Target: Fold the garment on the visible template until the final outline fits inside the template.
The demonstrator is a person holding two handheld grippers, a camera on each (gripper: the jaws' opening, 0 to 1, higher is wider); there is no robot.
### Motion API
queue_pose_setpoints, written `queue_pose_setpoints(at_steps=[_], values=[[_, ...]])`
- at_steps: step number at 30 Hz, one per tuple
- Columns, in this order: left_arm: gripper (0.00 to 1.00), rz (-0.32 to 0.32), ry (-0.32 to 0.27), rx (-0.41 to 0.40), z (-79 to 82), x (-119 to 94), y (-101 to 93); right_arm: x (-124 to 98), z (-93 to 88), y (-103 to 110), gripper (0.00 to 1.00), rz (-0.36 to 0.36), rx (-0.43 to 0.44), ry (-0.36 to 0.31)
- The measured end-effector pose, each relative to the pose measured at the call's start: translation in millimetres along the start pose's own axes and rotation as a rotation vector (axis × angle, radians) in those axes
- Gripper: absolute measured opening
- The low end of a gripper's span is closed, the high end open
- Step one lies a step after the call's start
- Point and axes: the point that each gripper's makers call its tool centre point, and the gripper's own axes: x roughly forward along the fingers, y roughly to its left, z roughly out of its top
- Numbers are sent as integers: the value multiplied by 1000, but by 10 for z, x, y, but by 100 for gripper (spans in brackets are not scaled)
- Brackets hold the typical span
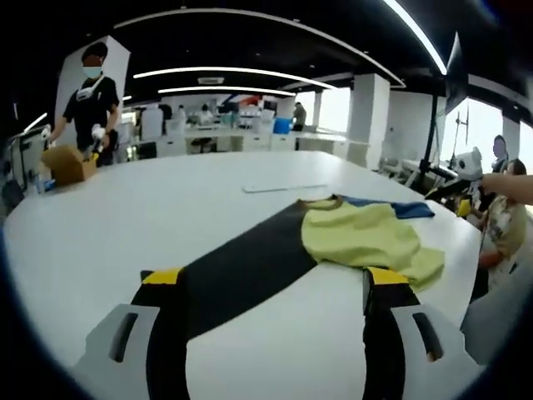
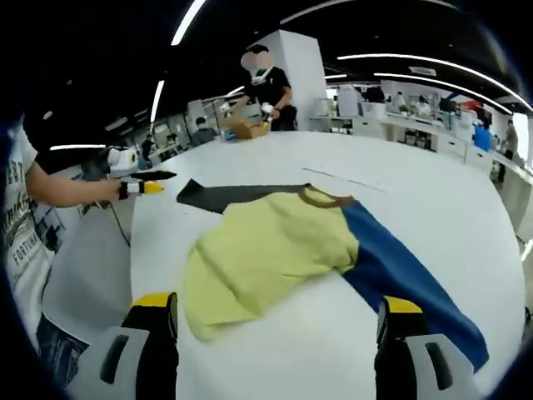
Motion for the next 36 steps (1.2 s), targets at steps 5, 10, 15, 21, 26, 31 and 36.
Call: queue_pose_setpoints(at_steps=[5, 10, 15, 21, 26, 31, 36], values=[[89, -54, -6, 27, -4, -8, -204, 104, -51, 275, 94, 72, -82, 36], [93, -90, -9, 32, -23, -13, -305, 211, -145, 415, 85, 105, -133, 75], [95, -108, -10, 28, -41, -39, -389, 313, -232, 519, 74, 148, -167, 86], [94, -125, -5, 36, -54, -82, -487, 464, -421, 639, 59, 189, -241, 151], [93, -139, -7, 41, -53, -112, -578, 548, -511, 685, 47, 200, -275, 175], [92, -148, 0, 51, -79, -109, -619, 612, -594, 684, 39, 194, -313, 212], [92, -158, 14, 81, -106, -121, -702, 654, -682, 617, 29, 164, -347, 256]])
